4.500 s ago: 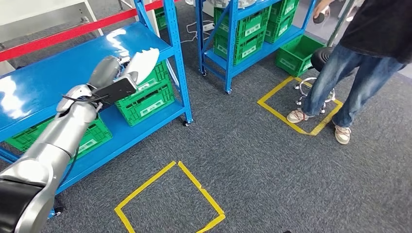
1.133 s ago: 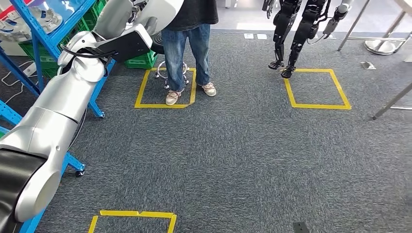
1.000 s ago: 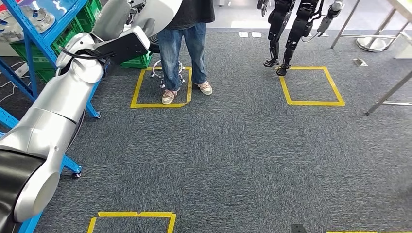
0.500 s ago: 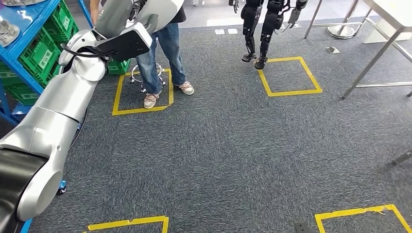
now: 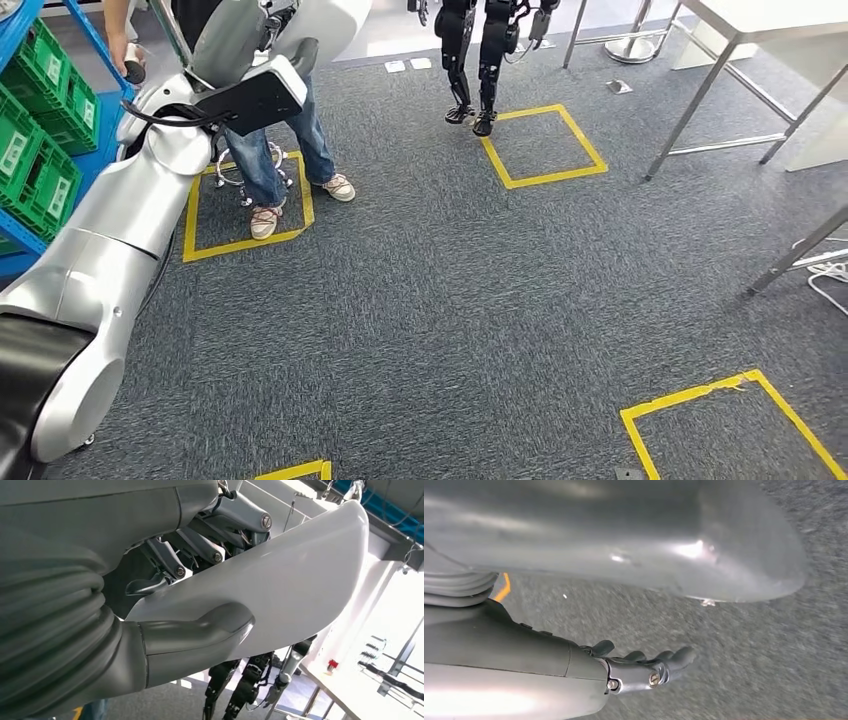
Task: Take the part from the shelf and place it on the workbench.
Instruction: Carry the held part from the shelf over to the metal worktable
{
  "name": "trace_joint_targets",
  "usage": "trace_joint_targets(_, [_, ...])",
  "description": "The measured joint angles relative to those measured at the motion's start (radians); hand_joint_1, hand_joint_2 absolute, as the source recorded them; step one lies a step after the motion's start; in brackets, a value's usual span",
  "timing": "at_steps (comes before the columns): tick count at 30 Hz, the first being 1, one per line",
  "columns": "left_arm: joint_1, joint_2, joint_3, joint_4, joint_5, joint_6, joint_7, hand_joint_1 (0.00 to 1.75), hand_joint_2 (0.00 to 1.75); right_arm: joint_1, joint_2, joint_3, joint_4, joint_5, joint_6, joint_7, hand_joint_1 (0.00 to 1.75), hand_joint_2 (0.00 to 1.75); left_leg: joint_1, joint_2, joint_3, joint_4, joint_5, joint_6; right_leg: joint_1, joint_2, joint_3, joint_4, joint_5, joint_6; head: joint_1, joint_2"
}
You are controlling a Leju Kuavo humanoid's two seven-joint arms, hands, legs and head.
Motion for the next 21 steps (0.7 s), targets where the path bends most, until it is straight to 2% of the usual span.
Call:
trace_joint_targets(1, [-0.001,-0.003,0.000,-0.001,0.000,0.000,-0.001,1.75,1.75,0.002,-0.001,-0.003,0.000,0.000,0.000,0.000,0.00,0.00,0.001,0.011,0.003,-0.006,0.003,0.008,0.002,-0.020,-0.009,0.017,-0.011,0.004,0.002,0.000])
trace_joint_targets(3, [-0.002,-0.006,0.000,-0.002,0.000,0.001,-0.001,1.75,1.75,0.001,-0.002,-0.005,0.000,0.000,0.000,0.000,0.00,0.00,-0.001,0.032,0.006,-0.012,0.007,0.018,0.005,-0.070,-0.053,0.110,-0.062,0.009,0.006,0.000])
trace_joint_targets(5, [0.000,-0.008,0.000,0.000,-0.001,0.001,-0.002,1.75,1.75,-0.002,-0.003,-0.006,0.000,0.000,0.001,0.000,0.00,0.00,-0.004,0.053,0.005,-0.011,0.006,0.022,0.004,-0.085,-0.113,0.236,-0.114,0.013,0.008,0.000])
trace_joint_targets(6, [0.001,-0.009,0.000,0.002,-0.001,0.000,-0.002,1.75,1.75,-0.002,-0.002,-0.006,0.000,0.001,0.001,0.000,0.00,0.00,-0.004,0.064,0.005,-0.010,0.005,0.023,0.003,-0.086,-0.127,0.267,-0.119,0.014,0.009,0.000])
trace_joint_targets(7, [0.002,-0.011,0.000,0.003,-0.001,0.000,-0.003,1.75,1.75,-0.001,-0.002,-0.006,0.000,0.001,0.001,0.001,0.00,0.00,-0.005,0.074,0.005,-0.009,0.003,0.023,0.003,-0.088,-0.121,0.259,-0.106,0.014,0.009,0.000])
trace_joint_targets(8, [0.002,-0.012,0.000,0.004,-0.002,0.000,-0.004,1.75,1.75,-0.001,-0.003,-0.006,0.000,0.002,0.002,0.001,0.00,0.00,-0.005,0.083,0.005,-0.006,0.001,0.022,0.002,-0.094,-0.094,0.210,-0.078,0.014,0.009,0.000])
trace_joint_targets(9, [0.000,-0.013,0.000,0.004,-0.002,0.000,-0.005,1.75,1.75,-0.001,-0.003,-0.006,0.000,0.003,0.002,0.002,0.00,0.00,-0.006,0.093,0.005,-0.003,-0.002,0.019,0.003,-0.109,-0.056,0.138,-0.051,0.014,0.010,0.000])
trace_joint_targets(11, [-0.004,-0.012,0.000,0.004,-0.003,0.000,-0.007,1.75,1.75,-0.003,-0.003,-0.007,0.000,0.005,0.002,0.002,0.00,0.00,-0.011,0.107,0.003,0.004,-0.009,0.010,0.008,-0.133,0.004,0.028,-0.020,0.005,0.010,0.000])
trace_joint_targets(12, [-0.005,-0.012,0.000,0.005,-0.003,0.000,-0.008,1.75,1.75,-0.003,-0.003,-0.007,0.000,0.006,0.002,0.002,0.00,0.00,-0.013,0.112,0.002,0.006,-0.011,0.005,0.011,-0.137,0.014,0.007,-0.018,0.000,0.009,0.000])
trace_joint_targets(14, [-0.007,-0.016,0.000,0.006,-0.004,0.000,-0.008,1.75,1.75,-0.002,-0.003,-0.007,0.000,0.006,0.001,0.002,0.00,0.00,-0.014,0.123,0.004,0.004,-0.012,-0.004,0.014,-0.122,0.013,0.005,-0.016,-0.013,0.007,0.000])
trace_joint_targets(16, [-0.008,-0.018,0.000,0.006,-0.003,0.000,-0.010,1.75,1.75,-0.001,-0.003,-0.007,0.000,0.006,0.001,0.002,0.00,0.00,-0.010,0.108,-0.002,0.021,-0.027,-0.015,0.011,-0.109,0.014,0.000,-0.011,-0.024,0.005,0.000])
trace_joint_targets(17, [-0.009,-0.018,0.000,0.006,-0.003,0.000,-0.010,1.75,1.75,-0.001,-0.003,-0.007,0.000,0.006,0.001,0.002,0.00,0.00,-0.008,0.091,-0.017,0.053,-0.048,-0.020,0.008,-0.103,0.016,-0.003,-0.009,-0.029,0.003,0.000])
trace_joint_targets(19, [-0.008,-0.016,0.000,0.009,-0.003,0.000,-0.012,1.75,1.75,-0.003,-0.003,-0.007,0.000,0.006,0.001,0.001,0.00,0.00,-0.006,0.059,-0.072,0.172,-0.106,-0.026,0.007,-0.090,0.017,-0.004,-0.009,-0.036,0.000,0.000])
trace_joint_targets(20, [-0.006,-0.016,0.000,0.011,-0.003,0.000,-0.012,1.75,1.75,-0.003,-0.003,-0.007,0.000,0.007,0.001,0.000,0.00,0.00,-0.005,0.054,-0.104,0.236,-0.129,-0.028,0.007,-0.081,0.017,-0.003,-0.009,-0.037,-0.001,0.000])
trace_joint_targets(21, [-0.003,-0.015,0.000,0.014,-0.003,0.000,-0.012,1.75,1.75,-0.003,-0.003,-0.007,0.000,0.007,0.001,0.000,0.00,0.00,-0.005,0.052,-0.125,0.276,-0.135,-0.028,0.007,-0.072,0.017,-0.002,-0.009,-0.038,-0.001,0.000])
